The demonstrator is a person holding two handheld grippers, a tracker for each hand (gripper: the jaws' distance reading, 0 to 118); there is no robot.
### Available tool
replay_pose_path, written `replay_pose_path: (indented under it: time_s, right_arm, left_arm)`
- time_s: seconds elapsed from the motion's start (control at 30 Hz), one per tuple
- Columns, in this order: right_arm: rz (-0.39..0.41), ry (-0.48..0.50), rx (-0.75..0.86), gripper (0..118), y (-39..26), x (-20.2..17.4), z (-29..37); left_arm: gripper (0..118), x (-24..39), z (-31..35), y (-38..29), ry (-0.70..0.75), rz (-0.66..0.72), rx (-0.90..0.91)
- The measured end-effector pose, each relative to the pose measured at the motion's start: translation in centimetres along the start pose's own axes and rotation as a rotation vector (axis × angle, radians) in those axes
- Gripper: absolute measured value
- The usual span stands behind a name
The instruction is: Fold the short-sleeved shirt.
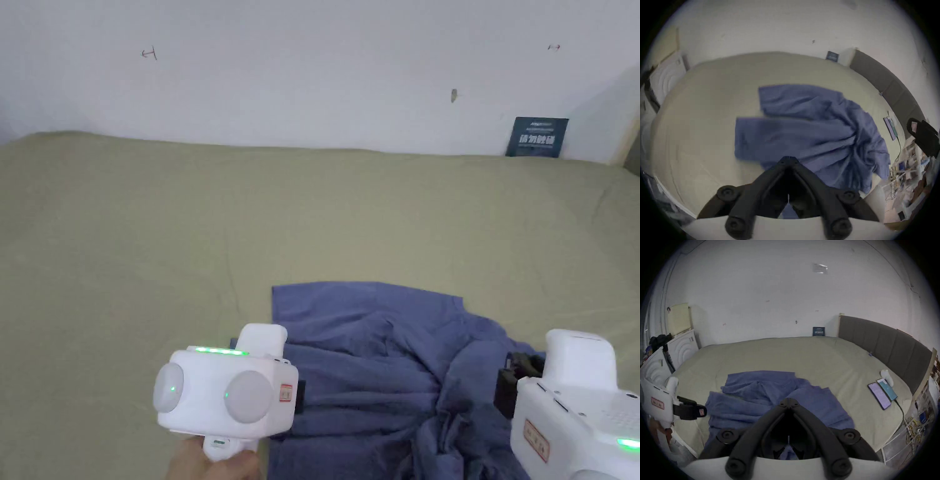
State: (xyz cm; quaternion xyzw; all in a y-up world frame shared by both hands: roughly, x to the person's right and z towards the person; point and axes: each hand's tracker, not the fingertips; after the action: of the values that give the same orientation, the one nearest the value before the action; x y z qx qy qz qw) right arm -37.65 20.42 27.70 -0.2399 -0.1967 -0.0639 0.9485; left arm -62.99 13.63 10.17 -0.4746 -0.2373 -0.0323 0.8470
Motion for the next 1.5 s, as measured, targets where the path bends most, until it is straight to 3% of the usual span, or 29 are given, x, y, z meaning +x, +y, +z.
replay_pose_path:
  time_s: [0.23,0.27,0.33,0.37,0.43,0.6,0.8,0.87,0.93,0.97,1.17,1.3,1.37,1.4,1.47,1.5]
  right_arm:
    - [0.038,0.038,-0.048,0,-0.5,-2.2,-2.3]
    - [0.04,0.041,-0.052,0,-0.6,-2.3,-2.6]
    - [0.05,0.044,-0.067,0,-0.7,-2.5,-3.3]
    - [0.055,0.041,-0.074,0,-0.7,-2.6,-3.6]
    - [0.056,0.039,-0.083,0,-0.7,-2.6,-4.2]
    - [0.049,0.037,-0.102,0,-0.7,-2.4,-5.4]
    - [0.051,0.02,-0.141,0,-1.3,-1.8,-6.7]
    - [0.05,0.015,-0.151,0,-1.5,-1.4,-7.0]
    - [0.041,0.008,-0.159,0,-1.7,-1.1,-7.3]
    - [0.033,0.007,-0.165,0,-1.8,-0.9,-7.4]
    - [0.025,0.009,-0.176,0,-1.4,-0.2,-7.6]
    - [-0.042,0.085,-0.155,0,1.1,0.7,-8.5]
    - [-0.033,0.155,-0.136,0,3.0,0.9,-9.5]
    - [-0.029,0.176,-0.125,22,4.2,0.8,-10.3]
    - [-0.015,0.191,-0.115,100,6.9,0.5,-12.6]
    - [-0.005,0.199,-0.123,108,8.4,0.2,-14.2]
  left_arm:
    - [1,-3.1,-0.2,-0.7,0.045,0.092,-0.013]
    - [9,-3.7,-0.3,-0.1,0.041,0.098,-0.017]
    - [67,-4.9,-0.4,1.9,0.038,0.123,-0.022]
    - [82,-5.3,-0.3,3.1,0.042,0.126,-0.017]
    - [81,-6.2,0.2,5.6,0.064,0.156,0.047]
    - [82,-7.9,-3.3,11.1,0.107,0.188,-0.007]
    - [76,-7.1,-10.5,9.6,0.084,0.16,-0.214]
    - [73,-5.9,-9.3,9.4,0.15,0.103,-0.125]
    - [26,-5.4,-8.5,9.2,0.233,0.126,-0.074]
    - [12,-5.7,-8.4,9.2,0.227,0.163,-0.07]
    - [3,-5.8,-8.0,9.4,0.199,0.085,-0.077]
    - [3,-6.2,-5.7,9.7,0.167,0.087,-0.037]
    - [3,-6.5,-4.5,9.8,0.099,0.121,0.007]
    - [3,-6.6,-3.9,9.8,0.087,0.142,0.019]
    - [3,-4.3,-0.8,9.3,0.078,0.141,0.047]
    - [3,-3.9,-0.3,9.1,0.081,0.133,0.048]
